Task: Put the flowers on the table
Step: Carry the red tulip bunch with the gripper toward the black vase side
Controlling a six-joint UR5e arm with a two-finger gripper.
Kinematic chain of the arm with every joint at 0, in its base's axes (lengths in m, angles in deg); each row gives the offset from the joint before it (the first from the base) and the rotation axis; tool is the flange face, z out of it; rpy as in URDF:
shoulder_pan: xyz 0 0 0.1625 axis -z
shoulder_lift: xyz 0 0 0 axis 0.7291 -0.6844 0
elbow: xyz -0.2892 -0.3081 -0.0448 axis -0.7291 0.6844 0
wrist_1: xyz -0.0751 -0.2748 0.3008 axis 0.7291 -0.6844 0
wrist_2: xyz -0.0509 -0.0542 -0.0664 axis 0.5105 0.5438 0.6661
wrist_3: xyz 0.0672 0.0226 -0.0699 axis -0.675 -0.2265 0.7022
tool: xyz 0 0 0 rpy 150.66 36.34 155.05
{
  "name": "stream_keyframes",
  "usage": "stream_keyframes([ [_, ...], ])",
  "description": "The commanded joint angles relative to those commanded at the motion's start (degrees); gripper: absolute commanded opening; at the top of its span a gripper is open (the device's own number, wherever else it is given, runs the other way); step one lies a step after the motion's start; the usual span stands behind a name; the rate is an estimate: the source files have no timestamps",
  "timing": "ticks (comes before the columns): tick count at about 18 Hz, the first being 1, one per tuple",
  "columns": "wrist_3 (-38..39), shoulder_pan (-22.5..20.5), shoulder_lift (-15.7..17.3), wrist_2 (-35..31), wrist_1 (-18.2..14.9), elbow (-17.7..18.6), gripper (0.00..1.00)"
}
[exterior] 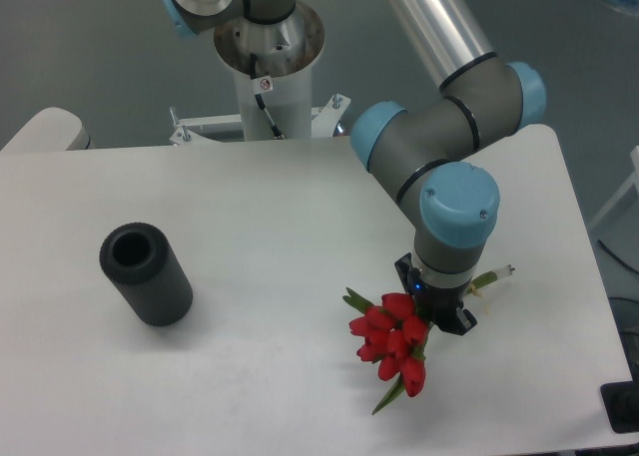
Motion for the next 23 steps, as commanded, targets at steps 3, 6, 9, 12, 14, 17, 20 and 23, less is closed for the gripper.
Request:
stream_keyframes([
  [3,0.35,0.26,0.79,0.00,-0.09,1.14,0.06],
  [6,1.05,0.79,1.41,-0.09,-0.35,2.64,0.07],
  [9,5.87,1.05,2.20,-0.17,0.08,3.87,0.07],
  [12,12.64,3.77,1.85,-0.87,0.53,4.31,0.06],
  [14,14.32,4.74,2.02,-2.28,0.00,4.84,0.05],
  [17,18.97,6.23,2.38,-2.55,0.26,6.33,0.04],
  [20,25.47,8.61,2.03,-2.72,0.44,6.60,0.04],
  [23,29.44,10.36,1.50,-4.21,0.18,7.21,0.04],
])
